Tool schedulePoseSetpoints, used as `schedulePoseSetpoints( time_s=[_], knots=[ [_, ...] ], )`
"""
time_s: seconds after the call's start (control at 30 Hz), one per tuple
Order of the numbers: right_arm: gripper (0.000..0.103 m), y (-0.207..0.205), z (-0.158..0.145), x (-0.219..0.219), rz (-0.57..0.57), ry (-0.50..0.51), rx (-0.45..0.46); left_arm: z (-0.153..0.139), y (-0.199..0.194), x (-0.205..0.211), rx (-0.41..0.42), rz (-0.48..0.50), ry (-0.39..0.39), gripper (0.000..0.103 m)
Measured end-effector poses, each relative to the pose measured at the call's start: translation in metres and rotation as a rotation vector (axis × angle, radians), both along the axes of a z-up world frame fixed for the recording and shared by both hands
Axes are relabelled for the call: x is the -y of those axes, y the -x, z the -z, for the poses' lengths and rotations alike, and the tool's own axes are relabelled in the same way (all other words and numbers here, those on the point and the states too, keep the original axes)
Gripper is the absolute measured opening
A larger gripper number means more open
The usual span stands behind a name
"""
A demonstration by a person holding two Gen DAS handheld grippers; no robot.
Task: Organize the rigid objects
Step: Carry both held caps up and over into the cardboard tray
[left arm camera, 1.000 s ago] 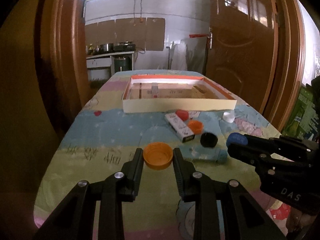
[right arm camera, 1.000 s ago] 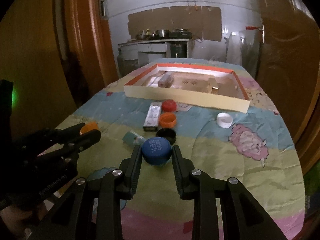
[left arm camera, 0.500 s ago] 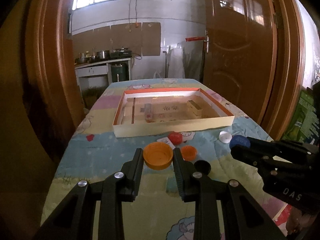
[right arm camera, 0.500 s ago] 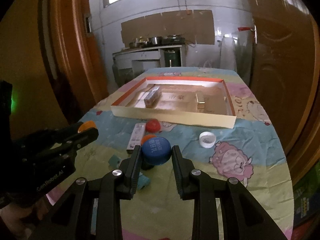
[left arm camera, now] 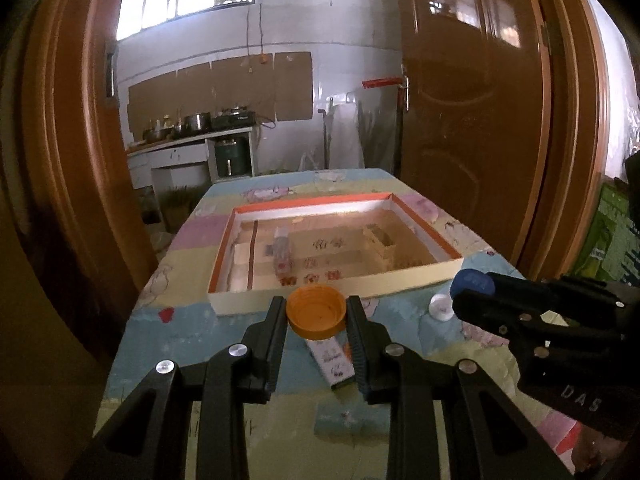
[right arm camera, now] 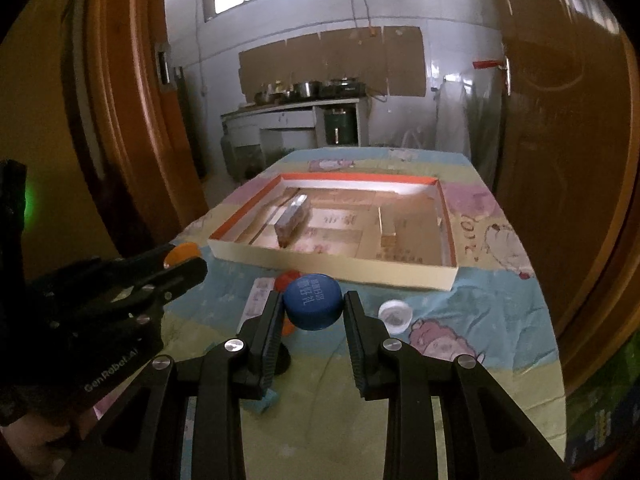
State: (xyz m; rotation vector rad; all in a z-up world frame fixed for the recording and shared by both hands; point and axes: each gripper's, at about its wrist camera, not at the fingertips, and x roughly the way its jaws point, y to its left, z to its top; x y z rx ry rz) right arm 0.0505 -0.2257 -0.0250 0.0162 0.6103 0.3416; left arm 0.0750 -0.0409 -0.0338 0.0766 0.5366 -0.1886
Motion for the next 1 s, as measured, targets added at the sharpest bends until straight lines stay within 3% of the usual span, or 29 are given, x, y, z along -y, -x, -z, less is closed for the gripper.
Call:
schedulePoseSetpoints(
  time_s=[0.47,1.0],
  knots=[
    [0.031,-0.031,-0.030,0.004,0.014,0.027,0.046,-0.031,-0.038,0.015,0.053,-0.011,-0.009,0.030],
    [0.031,-0.085,-0.043,0.020,0.050,0.106,0.041,-0.046,-0.097,0.022,0.015,-0.050,0.014,0.030]
  ],
)
